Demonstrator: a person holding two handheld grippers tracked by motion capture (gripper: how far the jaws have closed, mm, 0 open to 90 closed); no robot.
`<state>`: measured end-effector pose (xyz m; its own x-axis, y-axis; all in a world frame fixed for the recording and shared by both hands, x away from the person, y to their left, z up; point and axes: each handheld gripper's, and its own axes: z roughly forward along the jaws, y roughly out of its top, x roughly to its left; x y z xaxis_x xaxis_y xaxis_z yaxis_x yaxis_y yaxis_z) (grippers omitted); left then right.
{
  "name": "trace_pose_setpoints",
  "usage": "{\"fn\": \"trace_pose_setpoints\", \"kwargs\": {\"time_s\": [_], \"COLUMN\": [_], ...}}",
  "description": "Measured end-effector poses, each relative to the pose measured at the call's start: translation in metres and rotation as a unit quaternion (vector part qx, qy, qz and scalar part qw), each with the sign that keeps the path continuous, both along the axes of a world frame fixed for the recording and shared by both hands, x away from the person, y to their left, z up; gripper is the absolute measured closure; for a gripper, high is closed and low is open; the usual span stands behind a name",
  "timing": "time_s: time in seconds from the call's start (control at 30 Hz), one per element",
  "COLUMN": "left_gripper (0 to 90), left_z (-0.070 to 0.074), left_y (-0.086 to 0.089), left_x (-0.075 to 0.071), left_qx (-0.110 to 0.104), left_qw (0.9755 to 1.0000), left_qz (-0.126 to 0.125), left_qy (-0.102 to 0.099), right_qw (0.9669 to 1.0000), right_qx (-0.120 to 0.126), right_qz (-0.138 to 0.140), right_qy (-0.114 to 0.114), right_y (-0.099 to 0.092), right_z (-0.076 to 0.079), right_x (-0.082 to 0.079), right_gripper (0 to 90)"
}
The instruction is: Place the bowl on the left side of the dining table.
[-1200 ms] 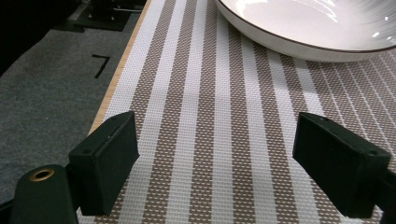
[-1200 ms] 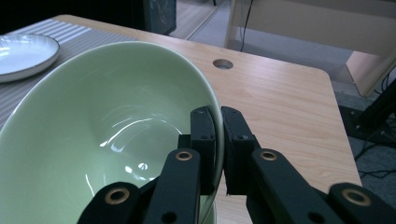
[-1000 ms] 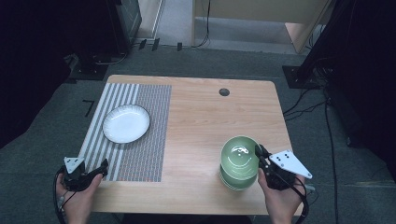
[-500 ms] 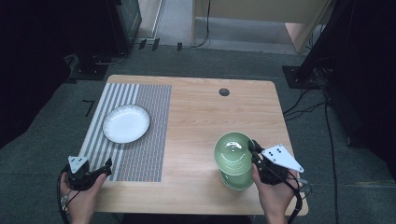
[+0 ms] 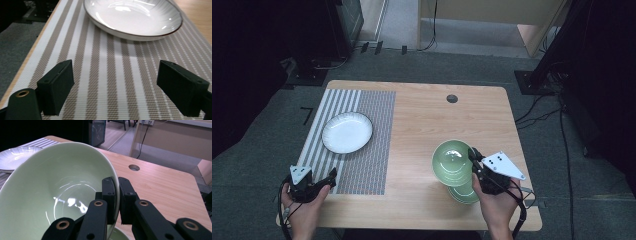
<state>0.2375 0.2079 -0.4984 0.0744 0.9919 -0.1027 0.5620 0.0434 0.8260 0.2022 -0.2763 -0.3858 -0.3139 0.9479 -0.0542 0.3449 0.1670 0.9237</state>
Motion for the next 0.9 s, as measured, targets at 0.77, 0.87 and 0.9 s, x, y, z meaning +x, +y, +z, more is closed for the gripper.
{"fn": "trace_pose_setpoints", "kwargs": {"time_s": [0.77,0.87,0.9], "left_gripper": [13.5,13.5,13.5], "left_z": [0.027,0.029,0.029], "left_y": [-0.057,-0.065,-0.067], "left_x": [0.0,0.0,0.0], "left_qx": [-0.016,-0.016,-0.016], "left_qw": [0.9967,0.996,0.9957], "left_qz": [-0.069,-0.076,-0.079], "left_qy": [-0.04,-0.044,-0.045], "right_qw": [0.9999,0.9999,0.9999], "right_qx": [-0.001,-0.001,-0.001], "right_qz": [0.014,0.016,0.017], "right_qy": [0.0,0.001,0.002], "right_y": [0.019,0.022,0.023], "right_z": [-0.001,-0.002,-0.002], "right_x": [0.006,0.007,0.007], "right_gripper": [86.2,86.2,86.2]}}
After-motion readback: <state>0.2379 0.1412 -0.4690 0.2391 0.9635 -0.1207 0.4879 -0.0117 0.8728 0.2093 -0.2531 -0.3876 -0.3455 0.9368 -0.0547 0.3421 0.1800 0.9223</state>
